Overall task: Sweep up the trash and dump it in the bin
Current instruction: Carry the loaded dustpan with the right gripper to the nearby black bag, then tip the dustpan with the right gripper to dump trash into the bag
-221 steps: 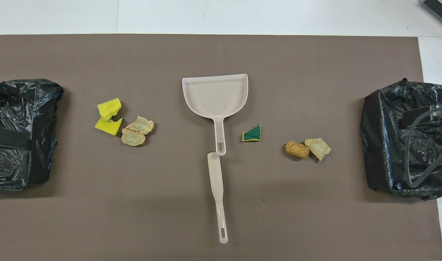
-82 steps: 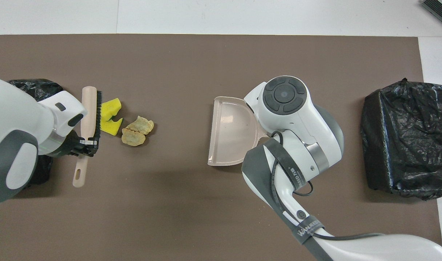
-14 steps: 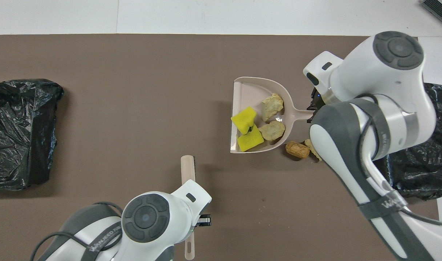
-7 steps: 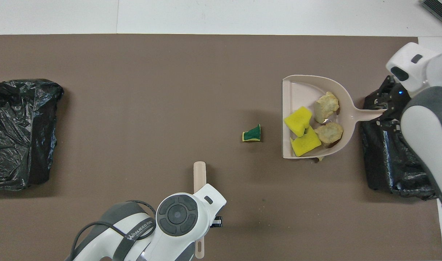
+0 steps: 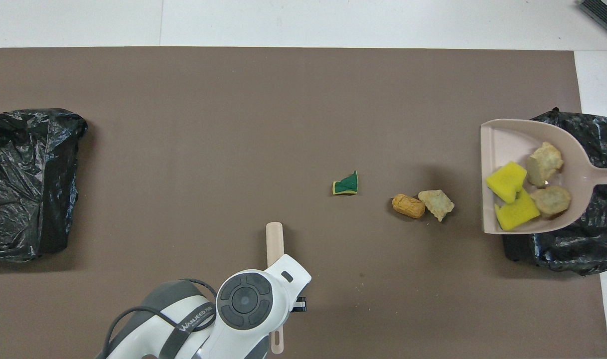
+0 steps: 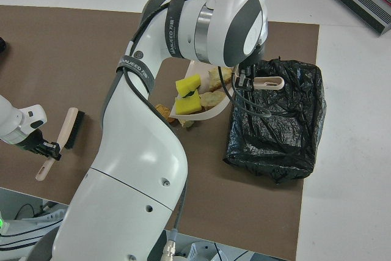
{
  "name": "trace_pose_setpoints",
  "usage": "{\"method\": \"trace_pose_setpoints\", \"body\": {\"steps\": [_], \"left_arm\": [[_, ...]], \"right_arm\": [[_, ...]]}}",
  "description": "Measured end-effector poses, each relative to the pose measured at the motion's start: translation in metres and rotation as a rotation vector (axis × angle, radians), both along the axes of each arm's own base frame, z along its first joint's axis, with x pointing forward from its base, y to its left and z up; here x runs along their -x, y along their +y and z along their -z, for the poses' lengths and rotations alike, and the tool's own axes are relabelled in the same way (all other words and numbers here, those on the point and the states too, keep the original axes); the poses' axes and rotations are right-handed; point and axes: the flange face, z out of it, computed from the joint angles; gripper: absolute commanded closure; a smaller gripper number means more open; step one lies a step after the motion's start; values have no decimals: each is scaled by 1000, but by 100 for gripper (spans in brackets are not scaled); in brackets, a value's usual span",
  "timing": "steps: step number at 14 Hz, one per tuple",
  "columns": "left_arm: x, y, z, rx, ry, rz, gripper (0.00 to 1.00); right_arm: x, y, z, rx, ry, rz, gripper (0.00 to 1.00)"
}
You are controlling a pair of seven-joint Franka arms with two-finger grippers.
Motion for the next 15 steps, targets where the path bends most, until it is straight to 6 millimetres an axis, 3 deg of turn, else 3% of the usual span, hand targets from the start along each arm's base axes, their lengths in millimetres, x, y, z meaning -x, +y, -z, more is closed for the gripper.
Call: {"method": "trace_pose_setpoints", "body": {"steps": [2, 5, 6, 7, 9, 11, 15], "left_arm": [[0, 1, 4, 3, -6, -4, 100], [-1, 1, 10, 5, -12, -9, 97], [-1, 1, 14, 5, -14, -11, 58], [-2, 1, 16, 6, -15, -12, 4], [-3, 2, 19, 3, -12, -13, 0], [-7, 4, 20, -1, -10, -36, 0], [-32, 16, 6, 2, -6, -110, 0]], "right_arm": [[7, -34, -4, 74, -14, 27, 100], [14, -63, -10, 190, -21, 34, 100], [19, -72, -12, 235, -17, 34, 100], [25, -81, -12, 277, -5, 35, 100], [35, -90, -13, 360, 28, 29, 100], [40, -83, -11, 430, 45, 43, 100], [39, -31, -2, 595, 41, 40, 100]]}}
